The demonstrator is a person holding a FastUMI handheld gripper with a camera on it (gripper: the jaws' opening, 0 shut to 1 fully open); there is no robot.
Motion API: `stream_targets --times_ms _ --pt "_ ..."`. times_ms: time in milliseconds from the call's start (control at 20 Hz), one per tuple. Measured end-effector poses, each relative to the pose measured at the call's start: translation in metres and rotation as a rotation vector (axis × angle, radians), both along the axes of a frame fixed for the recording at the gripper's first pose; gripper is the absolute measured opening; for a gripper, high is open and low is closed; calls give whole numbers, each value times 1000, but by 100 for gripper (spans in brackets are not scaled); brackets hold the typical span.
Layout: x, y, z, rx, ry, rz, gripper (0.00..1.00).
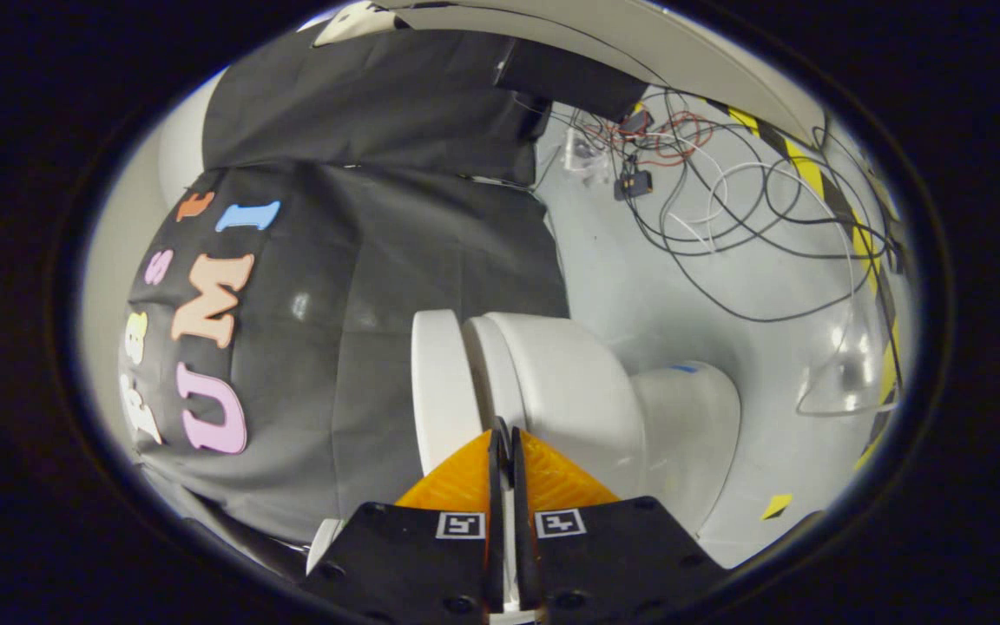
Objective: Open the toilet lid.
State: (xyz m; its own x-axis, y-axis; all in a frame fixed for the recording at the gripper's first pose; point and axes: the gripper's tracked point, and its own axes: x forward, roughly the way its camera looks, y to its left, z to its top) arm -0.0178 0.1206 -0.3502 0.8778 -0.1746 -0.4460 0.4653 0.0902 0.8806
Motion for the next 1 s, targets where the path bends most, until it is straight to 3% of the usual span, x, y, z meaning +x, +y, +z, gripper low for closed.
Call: stream_targets --times_ms 350,550,1000 --pt "-3 0 22 -143 70 96 7" --pt "7 0 56 -279 41 169 7" --pt "21 22 123 -622 17 486 7"
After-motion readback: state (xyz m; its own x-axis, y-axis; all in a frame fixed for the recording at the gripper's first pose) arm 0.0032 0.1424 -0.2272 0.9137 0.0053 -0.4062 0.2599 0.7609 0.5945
